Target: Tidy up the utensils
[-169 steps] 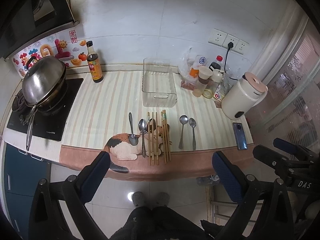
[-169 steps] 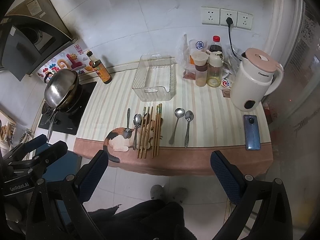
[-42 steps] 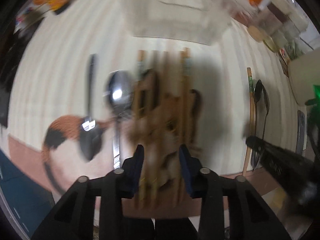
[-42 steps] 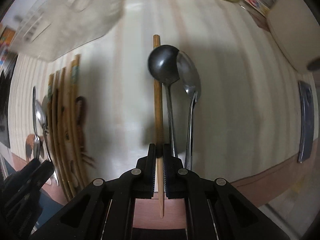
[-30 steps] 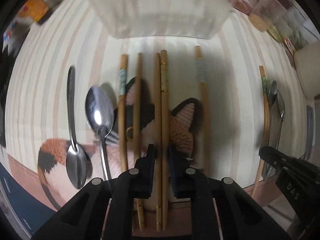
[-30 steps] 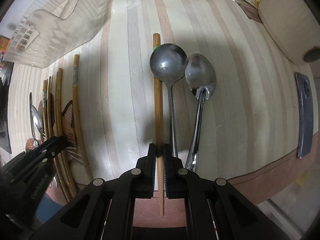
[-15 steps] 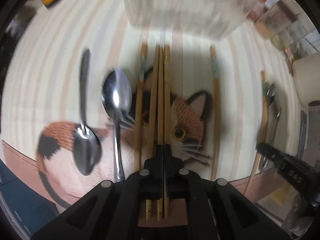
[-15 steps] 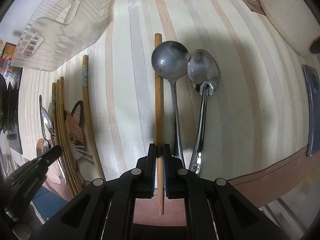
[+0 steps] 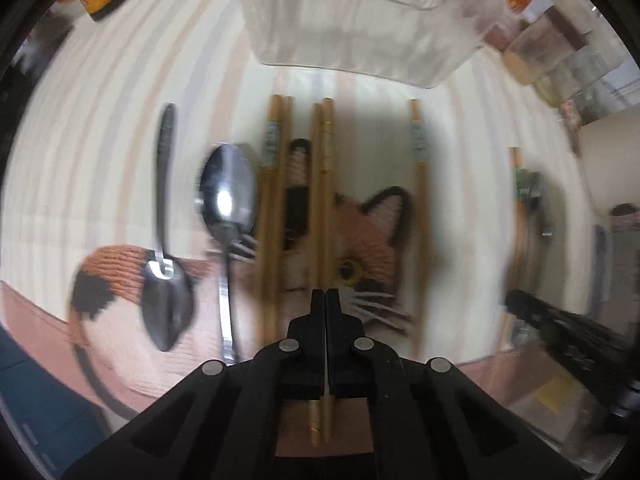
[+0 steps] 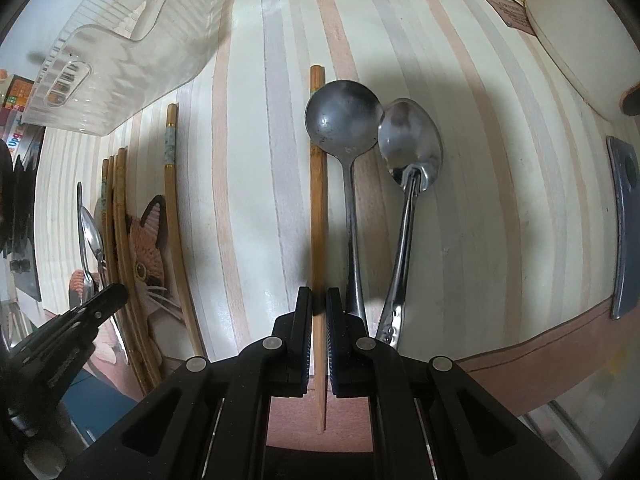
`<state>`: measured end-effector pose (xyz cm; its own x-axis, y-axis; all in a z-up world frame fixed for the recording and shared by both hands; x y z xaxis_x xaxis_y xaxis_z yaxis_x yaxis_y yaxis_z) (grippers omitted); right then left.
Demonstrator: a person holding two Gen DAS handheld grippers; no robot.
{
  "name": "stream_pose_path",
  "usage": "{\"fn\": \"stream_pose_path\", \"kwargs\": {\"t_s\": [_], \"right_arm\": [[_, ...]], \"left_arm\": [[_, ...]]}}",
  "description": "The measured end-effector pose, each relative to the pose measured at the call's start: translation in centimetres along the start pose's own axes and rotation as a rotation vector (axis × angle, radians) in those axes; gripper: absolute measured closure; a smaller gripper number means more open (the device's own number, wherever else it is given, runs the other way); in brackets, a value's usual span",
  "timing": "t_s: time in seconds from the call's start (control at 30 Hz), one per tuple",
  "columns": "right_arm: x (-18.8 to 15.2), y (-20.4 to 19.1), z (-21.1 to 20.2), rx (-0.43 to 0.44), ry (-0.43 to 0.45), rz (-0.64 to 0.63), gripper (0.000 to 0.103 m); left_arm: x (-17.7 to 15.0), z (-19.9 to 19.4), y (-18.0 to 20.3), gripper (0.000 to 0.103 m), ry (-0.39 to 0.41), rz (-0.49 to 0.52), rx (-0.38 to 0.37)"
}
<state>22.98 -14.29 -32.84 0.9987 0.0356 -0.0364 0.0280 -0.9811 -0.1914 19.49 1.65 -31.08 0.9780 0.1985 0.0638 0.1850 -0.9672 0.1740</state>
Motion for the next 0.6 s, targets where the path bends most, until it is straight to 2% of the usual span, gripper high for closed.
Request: {"fn": "stream_pose_path", "kwargs": {"t_s": [0.07, 0.23, 0.37, 0.47, 0.6], "right_arm": [[0.1, -0.2, 0.1, -0.003, 0.0, 0.0, 0.096], [0.2, -0.1, 0.1, -0.003, 0.001, 0.001, 0.096], [0.2, 0.3, 0.1, 0.006, -0.005, 0.014, 0.096], [0.4, 0.5, 0.1, 0.012, -0.006, 0.022, 0.096], [0.5, 0.7, 0.1, 0.007, -0.008, 0.023, 0.096]], "left_arm": [[-0.2, 0.5, 0.1, 0.103, -0.027, 0.011, -0.033], [-0.5, 0.1, -0.9, 0.101, -0.043, -0.009, -0.019], [-0.8, -1.1, -2.4, 0.101, -0.034, -0.039, 0.003], [-1.3, -1.3, -4.1, 0.101, -0.022, -0.064, -0.011], [-2.2, -3.1, -6.0, 0.101, 0.0, -0.045, 0.034]]}}
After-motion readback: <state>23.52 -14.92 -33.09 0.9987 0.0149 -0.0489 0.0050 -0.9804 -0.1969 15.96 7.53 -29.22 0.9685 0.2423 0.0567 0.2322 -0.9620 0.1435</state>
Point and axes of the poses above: each gripper's, at about its wrist camera, not at the fingertips, and z roughly the way its jaws point, y to its right, x to its top, the point moved 3 cm from there along z, roughly the way its jaws point, and after that the axes turned 10 degrees about z, right-handed, at the moved point
